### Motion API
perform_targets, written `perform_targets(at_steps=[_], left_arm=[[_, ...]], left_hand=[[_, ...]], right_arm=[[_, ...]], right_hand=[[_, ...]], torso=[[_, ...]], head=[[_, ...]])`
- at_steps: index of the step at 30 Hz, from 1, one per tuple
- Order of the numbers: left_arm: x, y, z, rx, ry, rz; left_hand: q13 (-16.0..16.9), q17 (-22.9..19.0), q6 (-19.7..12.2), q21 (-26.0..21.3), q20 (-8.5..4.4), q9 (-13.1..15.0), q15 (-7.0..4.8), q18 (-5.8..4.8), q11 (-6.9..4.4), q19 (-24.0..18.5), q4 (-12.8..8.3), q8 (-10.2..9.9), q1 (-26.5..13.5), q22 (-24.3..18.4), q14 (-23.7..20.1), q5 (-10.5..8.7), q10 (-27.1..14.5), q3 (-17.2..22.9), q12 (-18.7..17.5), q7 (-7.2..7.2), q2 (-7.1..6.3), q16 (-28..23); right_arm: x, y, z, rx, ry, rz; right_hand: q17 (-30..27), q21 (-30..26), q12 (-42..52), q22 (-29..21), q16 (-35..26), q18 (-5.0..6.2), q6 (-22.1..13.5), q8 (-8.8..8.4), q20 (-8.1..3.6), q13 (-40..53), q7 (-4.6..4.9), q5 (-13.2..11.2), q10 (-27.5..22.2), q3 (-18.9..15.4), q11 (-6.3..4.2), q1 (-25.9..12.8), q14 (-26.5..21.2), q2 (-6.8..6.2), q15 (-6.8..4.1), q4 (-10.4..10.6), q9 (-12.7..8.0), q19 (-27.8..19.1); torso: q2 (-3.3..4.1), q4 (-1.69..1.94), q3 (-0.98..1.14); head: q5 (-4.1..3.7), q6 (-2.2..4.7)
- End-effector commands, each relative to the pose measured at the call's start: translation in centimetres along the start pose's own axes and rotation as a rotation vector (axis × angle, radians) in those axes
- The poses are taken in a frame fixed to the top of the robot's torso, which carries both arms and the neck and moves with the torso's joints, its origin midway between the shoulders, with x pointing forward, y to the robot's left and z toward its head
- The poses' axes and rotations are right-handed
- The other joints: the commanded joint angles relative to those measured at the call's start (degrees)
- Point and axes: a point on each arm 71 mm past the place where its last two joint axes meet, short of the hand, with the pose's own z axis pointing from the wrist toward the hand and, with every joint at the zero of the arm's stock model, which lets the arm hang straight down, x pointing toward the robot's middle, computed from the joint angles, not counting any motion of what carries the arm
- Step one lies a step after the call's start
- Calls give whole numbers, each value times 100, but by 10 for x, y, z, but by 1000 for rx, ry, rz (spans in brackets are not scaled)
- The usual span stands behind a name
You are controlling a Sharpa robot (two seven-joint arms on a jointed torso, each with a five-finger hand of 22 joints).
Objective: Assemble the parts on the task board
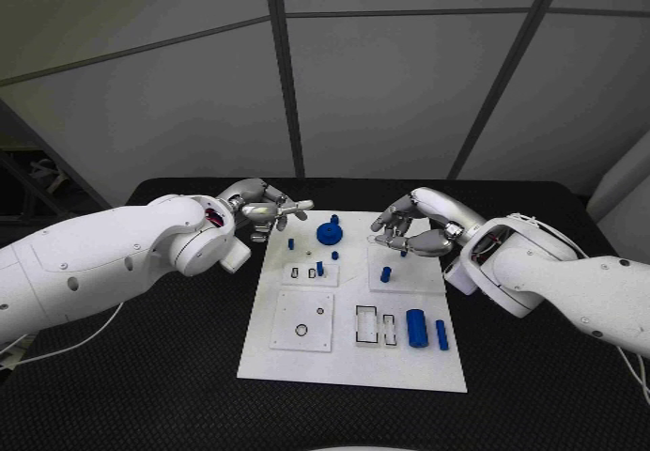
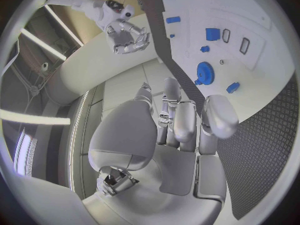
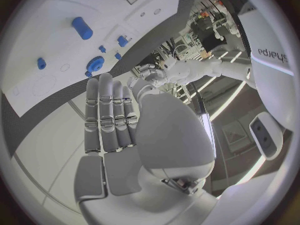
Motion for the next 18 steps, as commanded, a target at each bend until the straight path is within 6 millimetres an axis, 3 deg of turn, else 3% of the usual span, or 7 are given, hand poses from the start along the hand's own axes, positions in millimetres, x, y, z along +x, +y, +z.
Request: perform_targets(at_steps=[1, 4, 6, 9, 14, 18], left_arm=[[3, 7, 2, -194, 87, 244], [3, -2, 8, -249, 97, 349], [5, -7, 12, -281, 104, 403], [9, -13, 19, -322, 118, 467], [25, -18, 32, -363, 149, 547], [35, -20, 40, -391, 180, 603]], left_hand=[[732, 52, -52, 293, 4, 183, -27, -212, -34, 116, 62, 174, -40, 440, 116, -10, 1, -100, 727, 41, 50, 48], [1330, 62, -122, 615, -4, 441, -54, -300, -66, 297, 172, 403, -121, 964, 117, -21, 112, -229, 1323, 1, 98, 53], [1494, 65, -178, 717, -14, 575, -64, -330, -76, 359, 207, 512, -161, 1135, 118, -45, 115, -304, 1483, -7, 116, 54], [1542, 65, -275, 753, -20, 721, -67, -340, -75, 389, 226, 615, -225, 1201, 118, -84, 59, -395, 1528, -7, 146, 52], [1495, 68, -366, 703, -25, 836, -66, -324, -70, 376, 231, 687, -284, 1128, 118, -117, -28, -472, 1480, -2, 171, 52], [1504, 68, -383, 691, -26, 855, -66, -321, -69, 373, 229, 699, -288, 1110, 119, -119, -33, -485, 1488, -1, 172, 52]], right_arm=[[-9, -4, -3, -9, -53, 245], [-17, -14, -7, 16, -88, 268], [-22, -20, -9, 28, -107, 273], [-27, -25, -11, 40, -132, 274], [-31, -29, -11, 47, -156, 279], [-32, -30, -11, 47, -164, 280]], right_hand=[[-233, -236, -446, -163, -455, 55, 42, -36, 70, -426, 6, 15, 101, 36, 57, 7, 50, -46, 34, -11, -19, 54], [-533, -525, -899, -373, -1030, 65, 94, -132, 94, -963, 24, 21, 432, 37, 64, -29, 353, -21, 54, -80, -53, 250], [-619, -622, -1039, -440, -1223, 62, 106, -176, 93, -1130, 26, 29, 498, 20, 89, -54, 443, -16, 56, -108, -68, 315], [-697, -726, -1169, -506, -1421, 56, 102, -225, 104, -1281, 45, 79, 511, 11, 110, -67, 470, -17, 79, -145, -85, 345], [-966, -1063, -1455, -709, -1959, 47, 47, -363, 204, -1638, 110, 99, 467, 20, 204, -114, 289, -27, 203, -199, -123, 291], [-1083, -1195, -1573, -795, -2150, 50, 27, -429, 238, -1809, 128, 106, 450, 33, 237, -128, 282, -20, 236, -230, -134, 319]], torso=[[-86, 17, 19], [-123, 17, 29], [-144, 20, 34], [-166, 21, 41], [-174, 35, 40], [-163, 18, 40]], head=[[-18, -15], [-12, -24], [-2, -33], [11, -51], [13, -77], [43, -88]])
